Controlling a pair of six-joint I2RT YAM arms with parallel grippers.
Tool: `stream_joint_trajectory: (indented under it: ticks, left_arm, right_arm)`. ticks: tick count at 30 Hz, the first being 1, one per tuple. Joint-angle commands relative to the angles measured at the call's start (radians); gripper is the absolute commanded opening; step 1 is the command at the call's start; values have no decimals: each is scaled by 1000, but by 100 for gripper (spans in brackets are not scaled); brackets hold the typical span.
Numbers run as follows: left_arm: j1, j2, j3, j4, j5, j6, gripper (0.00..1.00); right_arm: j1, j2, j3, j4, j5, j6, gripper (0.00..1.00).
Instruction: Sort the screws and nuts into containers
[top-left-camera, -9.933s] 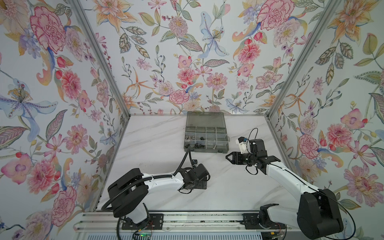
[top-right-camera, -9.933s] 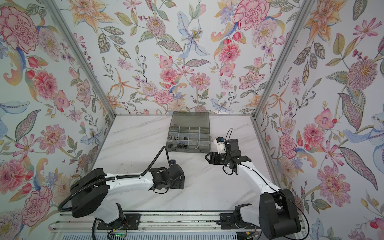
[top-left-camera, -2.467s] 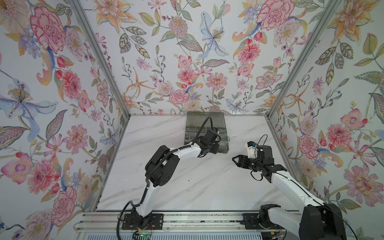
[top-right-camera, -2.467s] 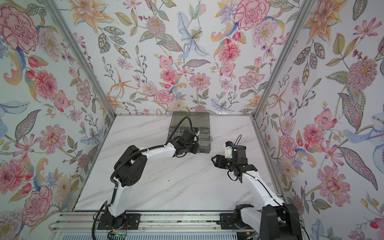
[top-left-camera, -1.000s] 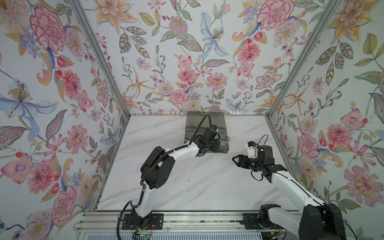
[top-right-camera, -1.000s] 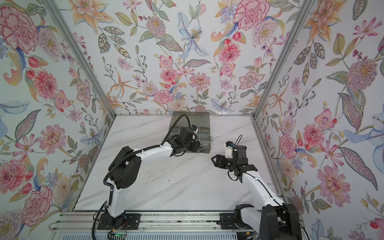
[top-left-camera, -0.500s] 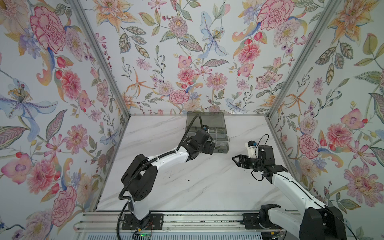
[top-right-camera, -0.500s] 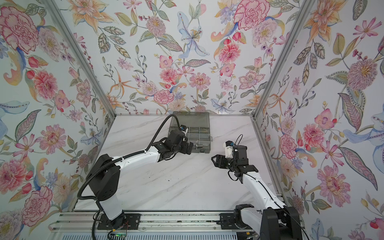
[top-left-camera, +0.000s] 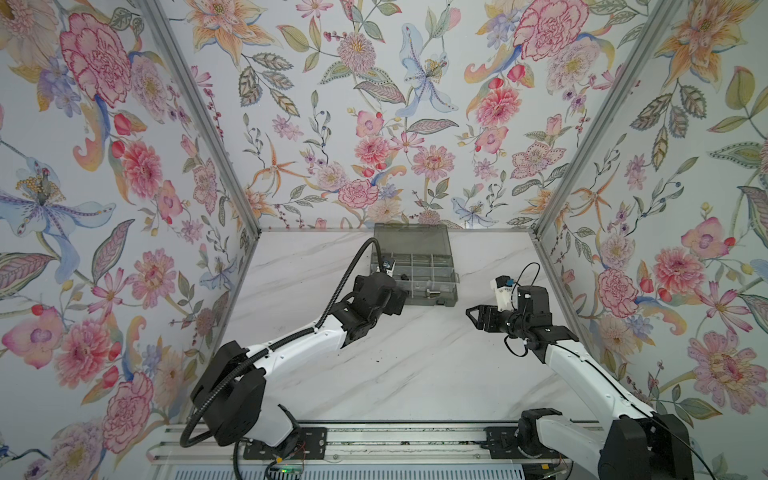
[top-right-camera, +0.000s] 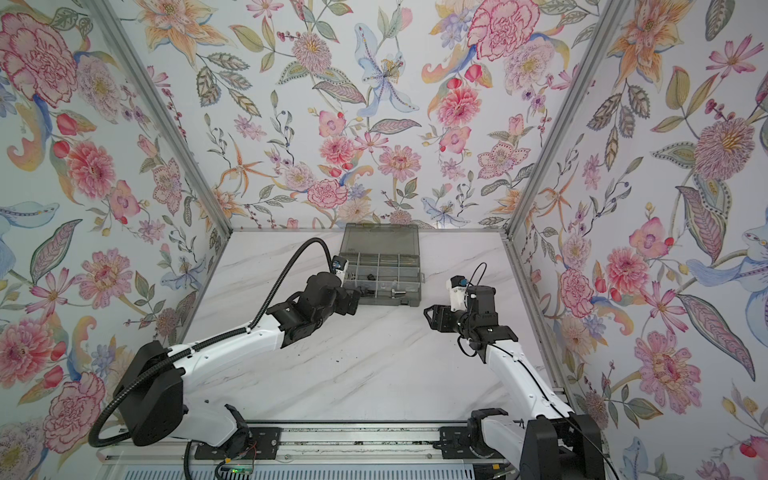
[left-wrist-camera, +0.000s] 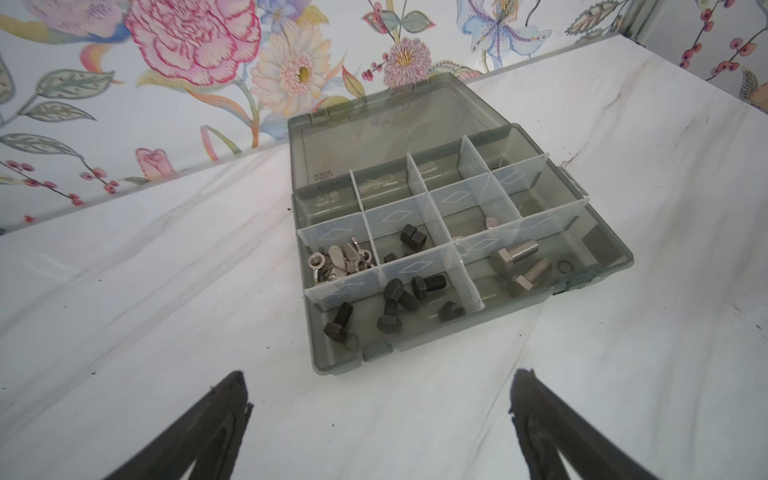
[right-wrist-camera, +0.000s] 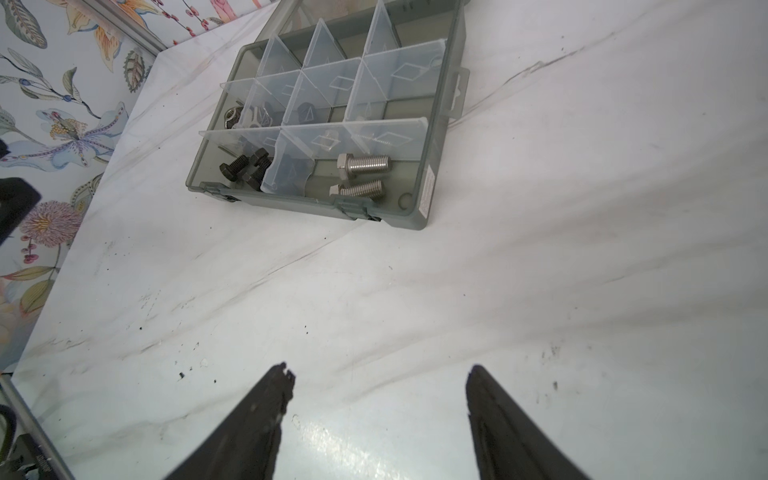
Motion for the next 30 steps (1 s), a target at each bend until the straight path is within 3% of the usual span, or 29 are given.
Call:
stream_joint_trajectory:
  ticks: [1, 12, 20, 30]
  left_arm:
    - [42, -99, -68, 99, -96, 98, 99]
    - [231, -308, -308, 219, -165, 223, 99]
    - [339, -296, -453, 414, -136, 355, 99]
    - [479, -238, -538, 625, -2, 367, 99]
  right_arm:
    - [-5, 3, 25, 17, 80, -56, 70]
    - [-16, 43, 41, 131, 206, -113, 71]
    - [-46, 72, -17, 319, 238, -118, 72]
    - [-86, 172, -152, 659, 314, -238, 73]
